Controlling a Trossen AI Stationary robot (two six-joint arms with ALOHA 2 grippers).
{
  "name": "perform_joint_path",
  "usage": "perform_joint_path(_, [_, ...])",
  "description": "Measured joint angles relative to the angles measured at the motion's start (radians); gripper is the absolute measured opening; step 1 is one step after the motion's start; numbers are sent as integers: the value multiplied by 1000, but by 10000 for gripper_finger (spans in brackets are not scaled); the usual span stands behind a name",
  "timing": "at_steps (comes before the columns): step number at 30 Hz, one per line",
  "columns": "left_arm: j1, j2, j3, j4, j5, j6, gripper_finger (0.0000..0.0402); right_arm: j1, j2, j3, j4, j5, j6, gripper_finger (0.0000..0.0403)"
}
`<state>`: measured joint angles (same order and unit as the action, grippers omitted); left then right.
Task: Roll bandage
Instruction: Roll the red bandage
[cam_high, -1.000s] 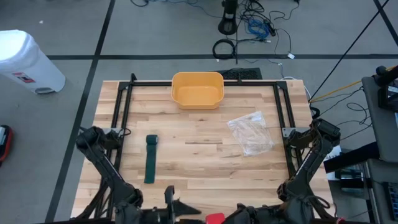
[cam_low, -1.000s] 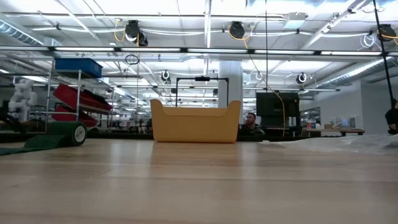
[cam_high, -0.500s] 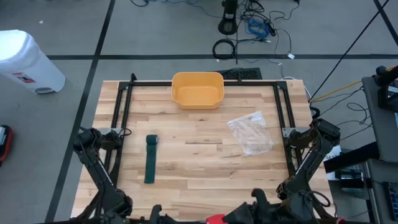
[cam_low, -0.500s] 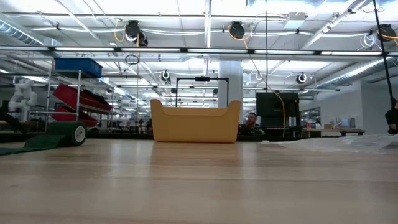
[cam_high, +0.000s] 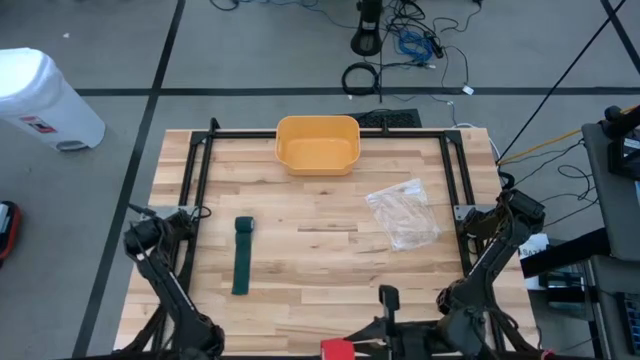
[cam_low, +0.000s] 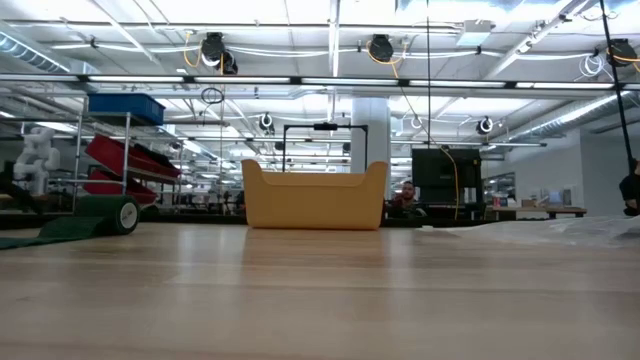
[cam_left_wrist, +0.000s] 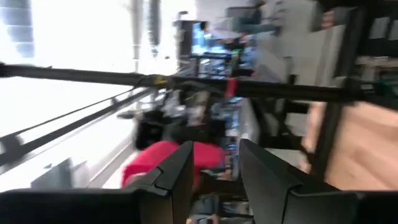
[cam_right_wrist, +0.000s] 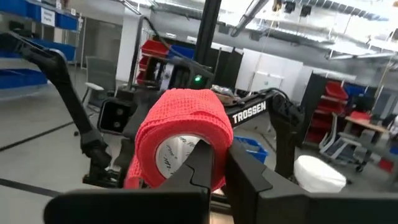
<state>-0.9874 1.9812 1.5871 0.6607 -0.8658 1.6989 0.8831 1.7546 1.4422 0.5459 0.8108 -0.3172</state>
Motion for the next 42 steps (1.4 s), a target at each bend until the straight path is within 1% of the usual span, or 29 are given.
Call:
perform_joint_path(3, [-1,9,0,102,0,66,135,-6,0,0,-7,-1,53,20])
perform_joint_path(6, [-4,9,0,120,-9,63,135,-7,0,0,-6,-1,120,20])
perform_joint_path(11, [1,9,0,117,-73,117,135,-6,0,0,-4,-6,190,20])
perform_joint_path(17, [12,9,0,121,-33,141,135,-7,0,0,-4,-6,258,20])
perform_joint_path(24, [26,9,0,218,-29,192,135,-7,0,0,-15,-6,278,20])
perform_joint_path(27, [33,9,0,250,-28,190,135,-7,0,0,-19,-6,283,20])
perform_joint_path(32, [46,8,0,230,-26,144,135,-7,0,0,-20,-9,284,20])
perform_joint_path(36, [61,8,0,210,-26,118,135,-7,0,0,-21,-60,293,20])
perform_joint_path(42, [79,8,0,212,-26,115,135,-6,0,0,-27,-78,302,20])
